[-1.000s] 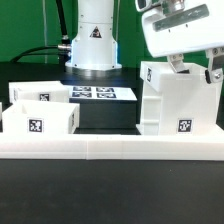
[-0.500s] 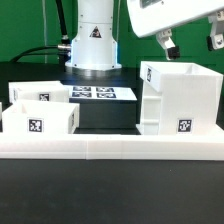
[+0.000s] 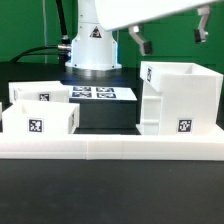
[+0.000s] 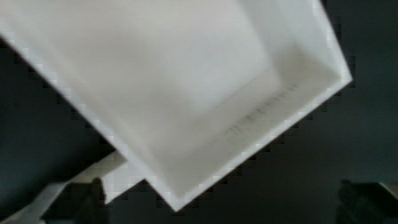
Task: Assemble drawer
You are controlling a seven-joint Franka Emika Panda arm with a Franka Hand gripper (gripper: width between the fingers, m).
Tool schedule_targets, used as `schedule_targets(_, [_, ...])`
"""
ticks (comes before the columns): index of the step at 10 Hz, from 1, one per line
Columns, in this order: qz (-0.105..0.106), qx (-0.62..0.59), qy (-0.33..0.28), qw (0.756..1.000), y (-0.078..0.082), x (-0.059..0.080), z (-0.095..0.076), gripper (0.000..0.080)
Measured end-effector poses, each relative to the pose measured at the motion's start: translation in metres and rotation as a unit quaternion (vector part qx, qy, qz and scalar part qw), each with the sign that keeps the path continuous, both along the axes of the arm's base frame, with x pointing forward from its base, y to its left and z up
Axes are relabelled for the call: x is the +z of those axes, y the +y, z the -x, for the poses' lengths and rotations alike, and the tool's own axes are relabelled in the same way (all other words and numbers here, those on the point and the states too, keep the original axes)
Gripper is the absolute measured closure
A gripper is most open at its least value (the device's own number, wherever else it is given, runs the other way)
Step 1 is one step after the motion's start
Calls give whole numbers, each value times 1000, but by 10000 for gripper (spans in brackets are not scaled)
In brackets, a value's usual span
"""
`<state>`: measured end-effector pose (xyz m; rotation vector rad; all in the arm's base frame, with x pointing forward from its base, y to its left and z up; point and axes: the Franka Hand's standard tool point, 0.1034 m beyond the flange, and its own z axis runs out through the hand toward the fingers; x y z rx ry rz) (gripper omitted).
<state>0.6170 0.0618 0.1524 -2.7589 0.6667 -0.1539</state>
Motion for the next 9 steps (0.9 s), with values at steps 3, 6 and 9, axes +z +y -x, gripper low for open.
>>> schedule_targets(3, [13,69,-16,997,3,-3,1,151])
schedule_targets(6, [56,225,-53,971,-51,-3,11,151])
schedule_targets(9, [81,236,-55,967,-114,-28,32,151])
